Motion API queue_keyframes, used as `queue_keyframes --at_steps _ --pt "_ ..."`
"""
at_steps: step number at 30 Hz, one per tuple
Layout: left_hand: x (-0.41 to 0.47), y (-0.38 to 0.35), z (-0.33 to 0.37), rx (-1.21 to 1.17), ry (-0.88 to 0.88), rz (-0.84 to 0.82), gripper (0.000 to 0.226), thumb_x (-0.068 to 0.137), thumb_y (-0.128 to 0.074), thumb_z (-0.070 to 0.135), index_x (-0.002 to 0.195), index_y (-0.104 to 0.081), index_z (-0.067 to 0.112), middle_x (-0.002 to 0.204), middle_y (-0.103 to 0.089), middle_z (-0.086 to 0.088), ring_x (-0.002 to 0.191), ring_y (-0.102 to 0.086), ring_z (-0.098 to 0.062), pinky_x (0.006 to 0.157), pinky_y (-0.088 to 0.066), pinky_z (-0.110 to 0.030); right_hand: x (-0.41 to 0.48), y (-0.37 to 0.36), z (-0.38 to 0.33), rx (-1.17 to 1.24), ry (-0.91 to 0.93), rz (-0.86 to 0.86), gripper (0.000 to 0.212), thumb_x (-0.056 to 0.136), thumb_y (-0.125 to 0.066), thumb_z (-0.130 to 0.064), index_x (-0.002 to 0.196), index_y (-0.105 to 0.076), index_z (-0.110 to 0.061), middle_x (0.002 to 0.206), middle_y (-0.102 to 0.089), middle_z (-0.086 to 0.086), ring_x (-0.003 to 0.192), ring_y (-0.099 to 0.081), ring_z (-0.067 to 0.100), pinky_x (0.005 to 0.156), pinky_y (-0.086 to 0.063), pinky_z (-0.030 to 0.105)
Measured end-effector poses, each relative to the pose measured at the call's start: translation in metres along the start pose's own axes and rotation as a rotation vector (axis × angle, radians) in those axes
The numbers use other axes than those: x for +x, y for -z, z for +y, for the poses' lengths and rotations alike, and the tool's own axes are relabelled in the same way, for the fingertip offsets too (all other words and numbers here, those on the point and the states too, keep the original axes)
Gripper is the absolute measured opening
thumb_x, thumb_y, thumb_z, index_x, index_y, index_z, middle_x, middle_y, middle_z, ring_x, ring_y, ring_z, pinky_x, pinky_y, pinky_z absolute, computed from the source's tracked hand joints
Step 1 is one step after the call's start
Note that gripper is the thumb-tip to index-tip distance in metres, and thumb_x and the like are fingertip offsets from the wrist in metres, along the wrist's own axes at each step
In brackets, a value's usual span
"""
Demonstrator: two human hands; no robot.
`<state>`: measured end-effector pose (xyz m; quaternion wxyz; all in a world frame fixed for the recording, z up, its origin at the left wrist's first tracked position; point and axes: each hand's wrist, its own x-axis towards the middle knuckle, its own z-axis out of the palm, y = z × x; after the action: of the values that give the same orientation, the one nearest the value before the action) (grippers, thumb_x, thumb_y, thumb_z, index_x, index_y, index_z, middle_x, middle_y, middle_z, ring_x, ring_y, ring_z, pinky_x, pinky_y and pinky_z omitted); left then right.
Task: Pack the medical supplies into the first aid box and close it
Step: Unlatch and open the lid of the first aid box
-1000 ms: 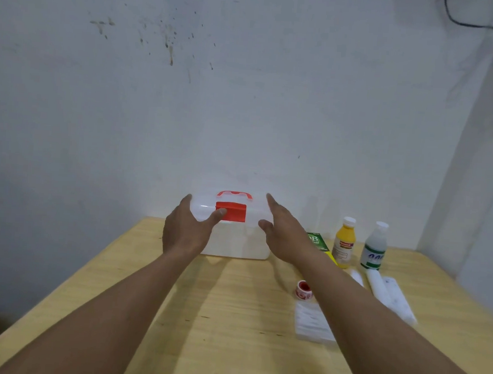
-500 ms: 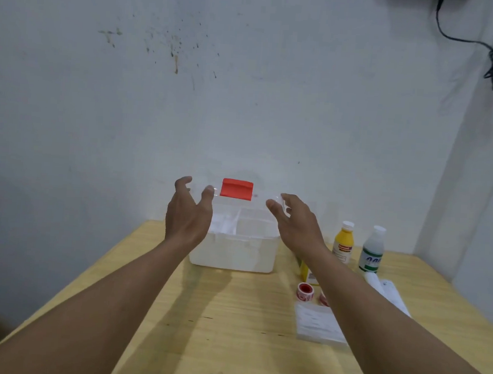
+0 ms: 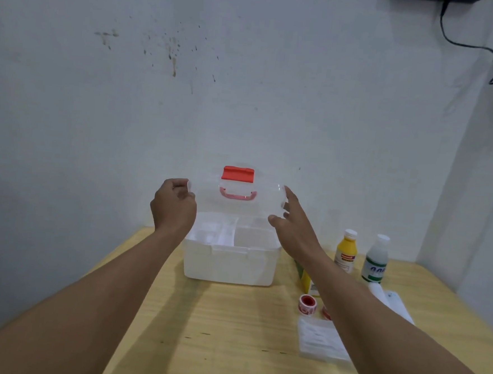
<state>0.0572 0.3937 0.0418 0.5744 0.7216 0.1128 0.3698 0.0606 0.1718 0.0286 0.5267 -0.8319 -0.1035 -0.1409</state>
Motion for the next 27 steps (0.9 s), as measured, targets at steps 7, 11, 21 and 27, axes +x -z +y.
queue_keyframes --at_steps 7,11,21,27 --pt "0.011 -0.008 -0.008 -0.054 0.024 -0.221 0.058 0.089 -0.054 0.004 0.137 -0.048 0.035 0.133 -0.055 -0.002 0.114 -0.054 -0.018 0.084 -0.044 -0.029 0.008 -0.001 0.007 0.044 -0.059 -0.007 0.079 0.09 -0.054 -0.007 0.153 -0.015 -0.033 0.132 -0.044 -0.007 0.105 -0.044 0.014 0.09 -0.037 0.03" --pt "0.016 -0.011 -0.006 -0.027 0.002 -0.303 0.064 0.094 -0.051 0.01 0.148 -0.033 0.041 0.138 -0.049 -0.004 0.117 -0.049 -0.021 0.089 -0.038 -0.031 0.009 -0.004 0.006 0.025 -0.053 -0.052 0.092 0.091 -0.053 -0.008 0.156 0.003 -0.042 0.151 -0.036 -0.004 0.131 -0.041 0.018 0.099 -0.035 0.03" --pt "0.032 -0.018 -0.009 0.08 0.073 -0.422 0.076 0.085 -0.058 0.012 0.153 -0.026 0.03 0.152 -0.04 -0.006 0.135 -0.042 -0.025 0.102 -0.036 -0.037 0.018 -0.004 0.007 0.02 -0.146 -0.071 0.083 0.092 -0.051 -0.006 0.158 -0.006 -0.028 0.161 -0.026 0.005 0.142 -0.035 0.024 0.107 -0.034 0.035" --pt "0.037 -0.025 -0.007 0.173 0.108 -0.529 0.086 0.086 -0.059 0.018 0.156 -0.009 0.028 0.161 -0.023 -0.006 0.145 -0.027 -0.026 0.111 -0.03 -0.041 0.023 -0.002 0.006 -0.045 -0.148 -0.068 0.077 0.095 -0.049 -0.019 0.159 -0.006 -0.026 0.164 -0.02 -0.001 0.147 -0.028 0.023 0.114 -0.029 0.038"
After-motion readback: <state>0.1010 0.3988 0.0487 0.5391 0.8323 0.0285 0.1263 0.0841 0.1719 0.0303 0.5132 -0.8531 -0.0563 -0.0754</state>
